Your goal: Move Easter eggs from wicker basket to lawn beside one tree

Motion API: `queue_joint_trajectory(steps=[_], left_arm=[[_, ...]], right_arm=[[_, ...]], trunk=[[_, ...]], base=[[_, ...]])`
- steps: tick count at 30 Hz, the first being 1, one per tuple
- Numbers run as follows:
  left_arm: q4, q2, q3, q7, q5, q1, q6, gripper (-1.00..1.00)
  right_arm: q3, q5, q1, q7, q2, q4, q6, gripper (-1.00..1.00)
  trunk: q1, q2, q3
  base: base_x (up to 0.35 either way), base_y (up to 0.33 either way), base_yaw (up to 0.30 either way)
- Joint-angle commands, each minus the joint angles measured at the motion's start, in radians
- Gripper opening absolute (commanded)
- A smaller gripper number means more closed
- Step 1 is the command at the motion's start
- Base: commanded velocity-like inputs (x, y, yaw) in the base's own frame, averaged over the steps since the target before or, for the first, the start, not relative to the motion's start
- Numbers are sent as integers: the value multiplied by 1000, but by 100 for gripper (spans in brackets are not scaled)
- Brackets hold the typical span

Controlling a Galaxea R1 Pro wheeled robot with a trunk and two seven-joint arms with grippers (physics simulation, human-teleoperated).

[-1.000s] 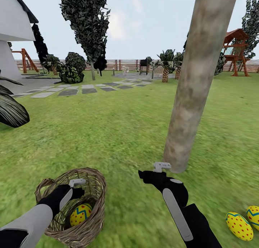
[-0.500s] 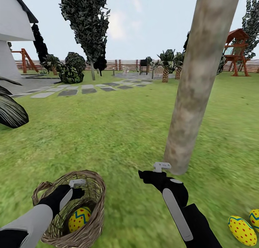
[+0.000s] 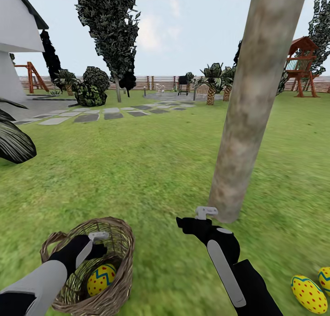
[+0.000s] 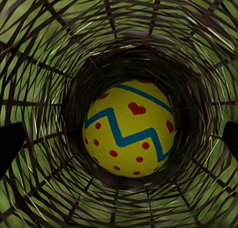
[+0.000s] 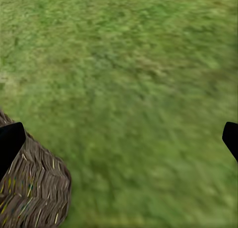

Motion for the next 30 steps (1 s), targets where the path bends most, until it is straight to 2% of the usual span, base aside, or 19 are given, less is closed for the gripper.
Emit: queue_joint_trajectory(steps=[1,14,21,30], left_arm=[[-2,1,-7,7,11,0,7,100],[-2,-1,-7,5,9,0,15,100],[-2,0,-7,5,9,0,91,100],[-1,0,-7,6,9,0,139,100]], right_arm=[[1,-10,-1,-10,0,-1,2,100],[1,-10,-1,-10,0,-1,2,100],[1,-10,0,-10,0,-1,2,100],[0,-10,1,-10,0,-1,2,100]], trunk=[[0,0,-1],[0,0,-1],[0,0,-1],[0,0,-1]], base=[[77,0,0],[127,0,0],[13,0,0],[1,0,0]])
